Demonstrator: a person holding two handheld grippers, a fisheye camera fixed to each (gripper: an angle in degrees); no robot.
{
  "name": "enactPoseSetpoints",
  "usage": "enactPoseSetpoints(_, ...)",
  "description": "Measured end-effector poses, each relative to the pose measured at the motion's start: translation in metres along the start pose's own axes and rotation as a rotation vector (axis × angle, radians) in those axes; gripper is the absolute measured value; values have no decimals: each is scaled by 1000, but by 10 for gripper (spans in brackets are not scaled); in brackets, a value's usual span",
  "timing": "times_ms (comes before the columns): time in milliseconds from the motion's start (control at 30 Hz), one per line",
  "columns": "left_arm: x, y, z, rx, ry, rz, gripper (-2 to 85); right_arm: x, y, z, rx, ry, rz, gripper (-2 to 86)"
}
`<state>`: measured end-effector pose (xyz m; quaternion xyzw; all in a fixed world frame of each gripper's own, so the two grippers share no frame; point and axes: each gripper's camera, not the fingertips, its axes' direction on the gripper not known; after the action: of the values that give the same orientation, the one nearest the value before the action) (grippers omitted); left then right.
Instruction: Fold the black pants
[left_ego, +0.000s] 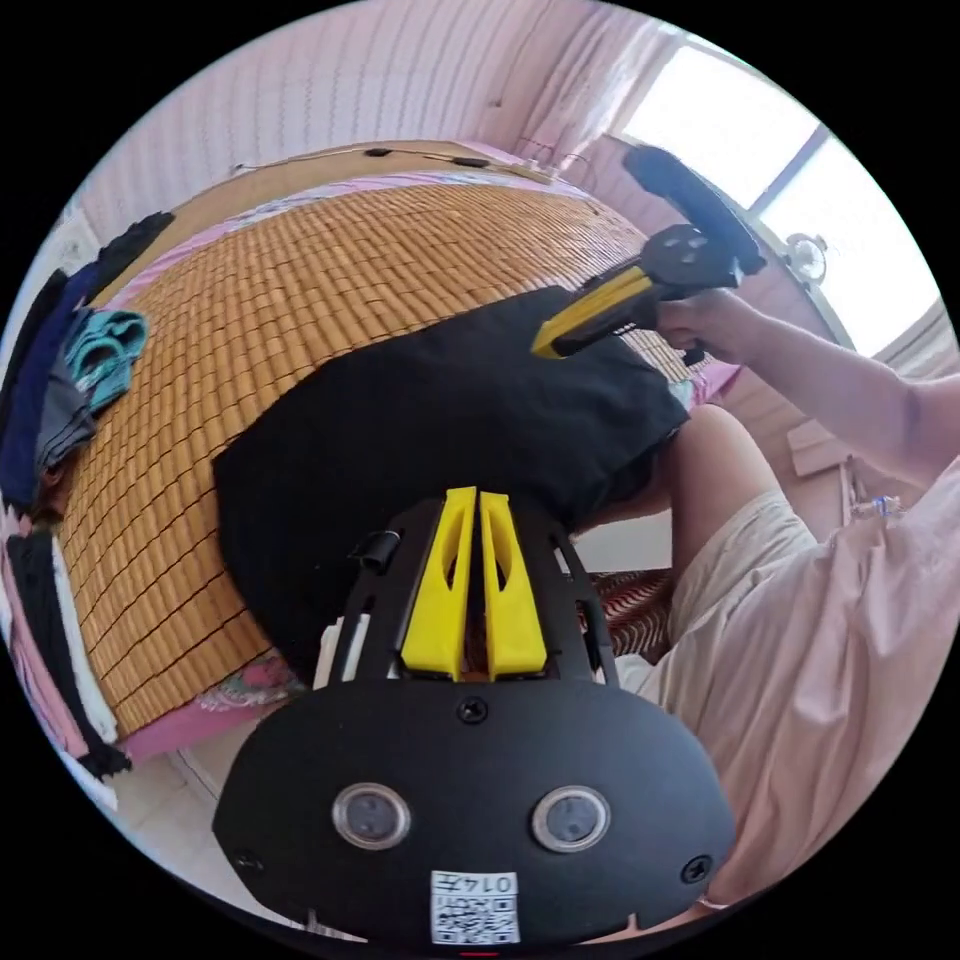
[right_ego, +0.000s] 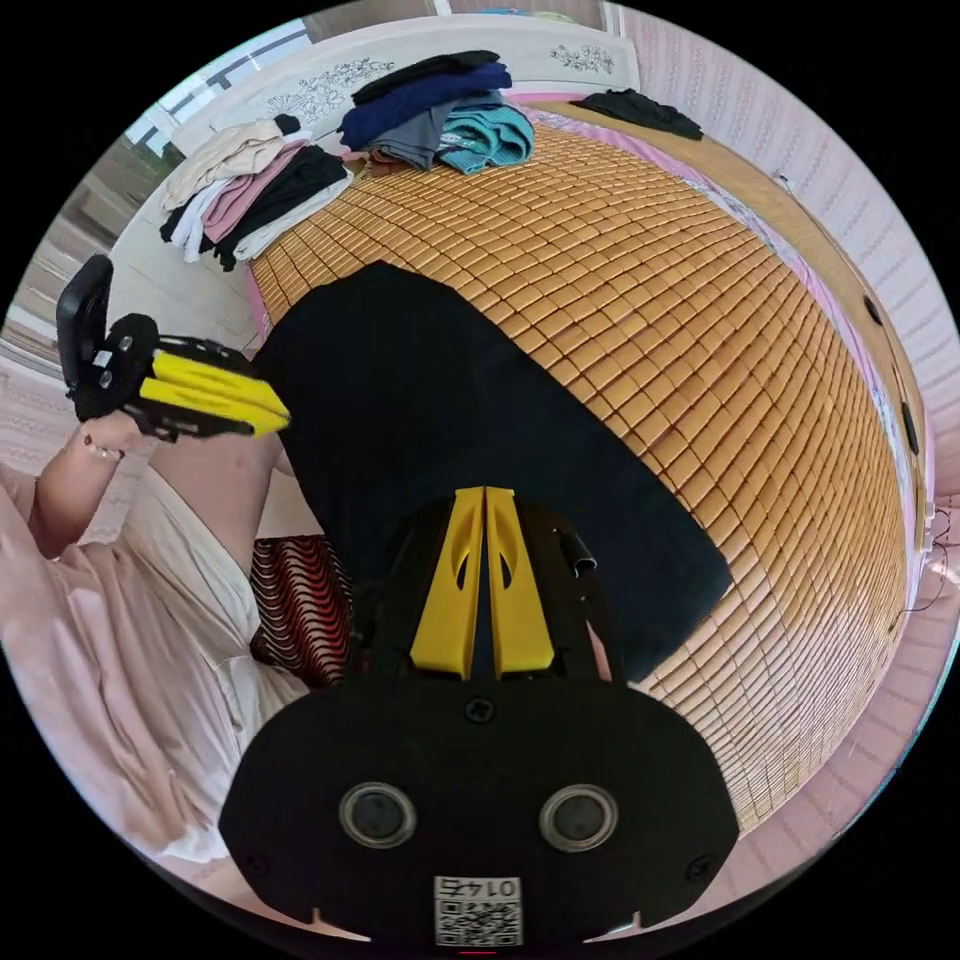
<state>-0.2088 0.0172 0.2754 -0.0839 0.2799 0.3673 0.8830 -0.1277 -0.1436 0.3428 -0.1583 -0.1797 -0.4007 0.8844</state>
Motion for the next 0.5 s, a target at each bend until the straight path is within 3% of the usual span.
enactPoseSetpoints(133, 29, -29, 57, -136, -88, 100, -9, 5, -48, 43, -116, 73, 20, -4)
enactPoseSetpoints(267, 25, -29, 56, -123, -28, 65, -10, 17, -63, 53, -251, 14, -41, -4)
enactPoseSetpoints(400, 36, -29, 51, -124, -52, 79, -10, 25, -73, 34, -159, 78, -53, -5)
enactPoseSetpoints(500, 40, -29, 67, -144, -79, 96, -10, 35, -78, 67, -250, 85, -52, -5)
